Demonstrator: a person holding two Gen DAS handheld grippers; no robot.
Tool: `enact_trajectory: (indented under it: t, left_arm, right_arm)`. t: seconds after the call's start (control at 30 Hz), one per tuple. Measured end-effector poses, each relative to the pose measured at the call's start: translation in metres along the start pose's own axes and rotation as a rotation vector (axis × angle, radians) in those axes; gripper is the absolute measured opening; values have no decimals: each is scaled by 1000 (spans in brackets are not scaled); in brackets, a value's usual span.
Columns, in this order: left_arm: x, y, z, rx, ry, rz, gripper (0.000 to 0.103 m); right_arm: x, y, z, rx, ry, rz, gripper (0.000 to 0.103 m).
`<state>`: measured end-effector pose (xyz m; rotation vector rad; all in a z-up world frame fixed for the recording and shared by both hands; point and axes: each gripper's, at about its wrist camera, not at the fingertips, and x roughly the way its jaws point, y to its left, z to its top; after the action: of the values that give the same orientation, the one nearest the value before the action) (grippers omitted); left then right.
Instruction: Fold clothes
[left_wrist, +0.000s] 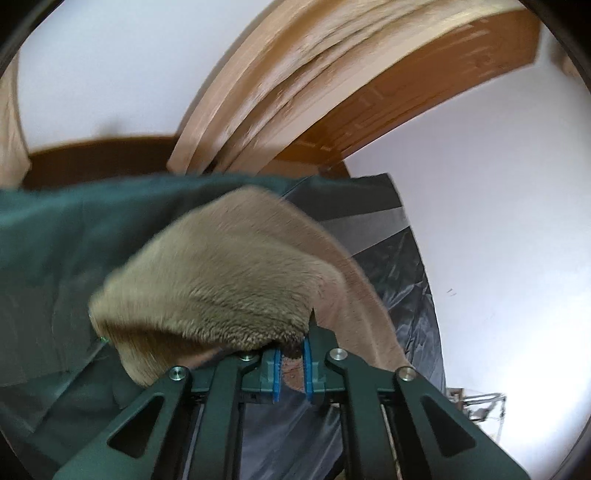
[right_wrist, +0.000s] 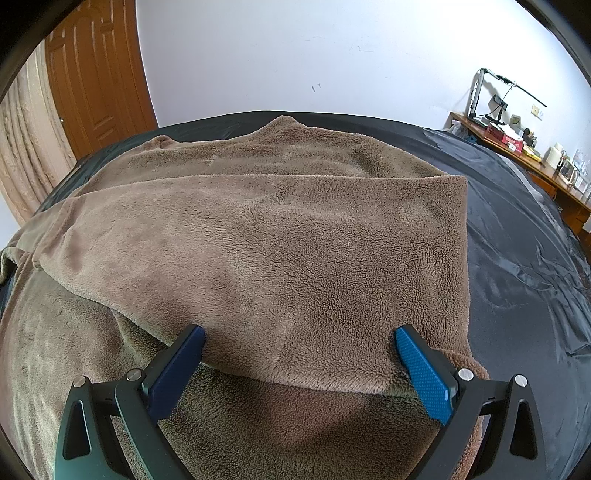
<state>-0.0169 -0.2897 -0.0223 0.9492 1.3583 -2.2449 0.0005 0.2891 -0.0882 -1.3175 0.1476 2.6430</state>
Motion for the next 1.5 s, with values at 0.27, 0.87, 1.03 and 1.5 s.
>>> enact_trajectory:
  t: [0.27, 0.87, 1.03, 1.5]
  left_arm:
    - [-24, -108, -43, 418, -136, -75, 10]
    - [-9, -195, -362, 1737, 87, -284, 17]
    - [-10, -179, -395, 1863, 88, -291, 71]
    - [-55, -176, -394, 1723, 138, -521, 81]
  right_arm:
    - [0, 0, 1, 2, -1, 3, 103]
    - [-1, -3, 0, 11, -4, 18, 103]
    - [-1, -4, 0, 12, -4, 21, 103]
    - [-1, -4, 0, 10, -3, 18, 103]
